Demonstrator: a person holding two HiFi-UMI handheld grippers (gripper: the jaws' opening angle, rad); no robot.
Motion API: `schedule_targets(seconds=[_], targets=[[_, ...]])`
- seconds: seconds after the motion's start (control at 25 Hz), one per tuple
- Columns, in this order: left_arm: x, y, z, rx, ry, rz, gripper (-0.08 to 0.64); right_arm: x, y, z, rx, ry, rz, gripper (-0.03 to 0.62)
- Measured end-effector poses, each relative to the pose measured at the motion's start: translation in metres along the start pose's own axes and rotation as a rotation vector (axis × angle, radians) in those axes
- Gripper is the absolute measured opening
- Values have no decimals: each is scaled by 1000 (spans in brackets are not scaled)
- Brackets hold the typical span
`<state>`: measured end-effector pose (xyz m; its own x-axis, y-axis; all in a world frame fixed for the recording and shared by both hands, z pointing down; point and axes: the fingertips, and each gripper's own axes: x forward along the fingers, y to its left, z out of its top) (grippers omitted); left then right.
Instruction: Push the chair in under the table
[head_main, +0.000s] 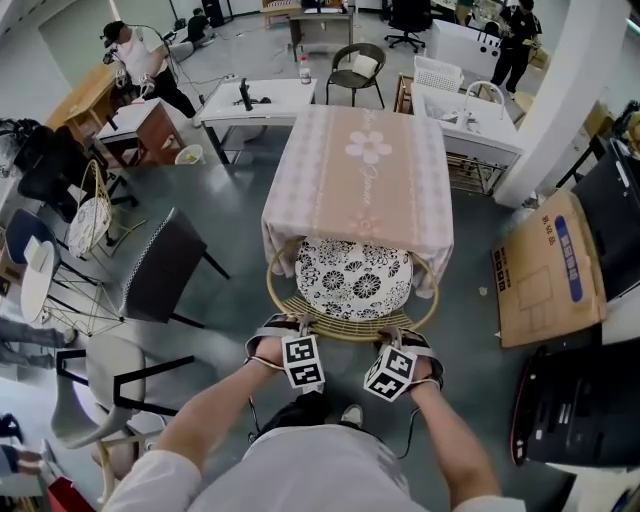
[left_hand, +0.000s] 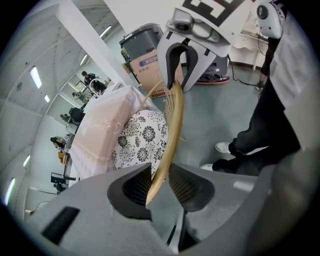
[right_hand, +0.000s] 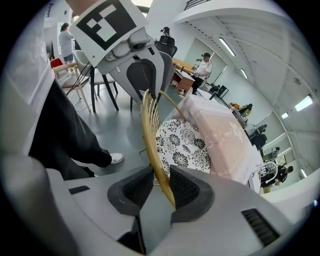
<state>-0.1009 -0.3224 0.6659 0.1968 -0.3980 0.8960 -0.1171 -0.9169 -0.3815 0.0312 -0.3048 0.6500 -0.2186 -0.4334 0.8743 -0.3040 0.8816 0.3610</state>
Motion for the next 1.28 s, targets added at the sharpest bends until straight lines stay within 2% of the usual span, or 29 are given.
schedule_targets(seconds=[0.52,0.68,0.92,1.08,1.28], targets=[[7,16,-6,40,-33,-45,110,9,-11,10,5,12,10,89],[8,14,-7,34,-22,-84,114,10,-11,9,24,4,15,95],[0,10,-4,-40,-68,-121,118,6,-10,11,160,-7,-2,111],[-8,7,4,-58,-99,-95,120,-4,-9,13,255,-36,-5,112],[-24,9,14,-169,-190,-76,120,-24,-18,26,397,-121,-44,112]])
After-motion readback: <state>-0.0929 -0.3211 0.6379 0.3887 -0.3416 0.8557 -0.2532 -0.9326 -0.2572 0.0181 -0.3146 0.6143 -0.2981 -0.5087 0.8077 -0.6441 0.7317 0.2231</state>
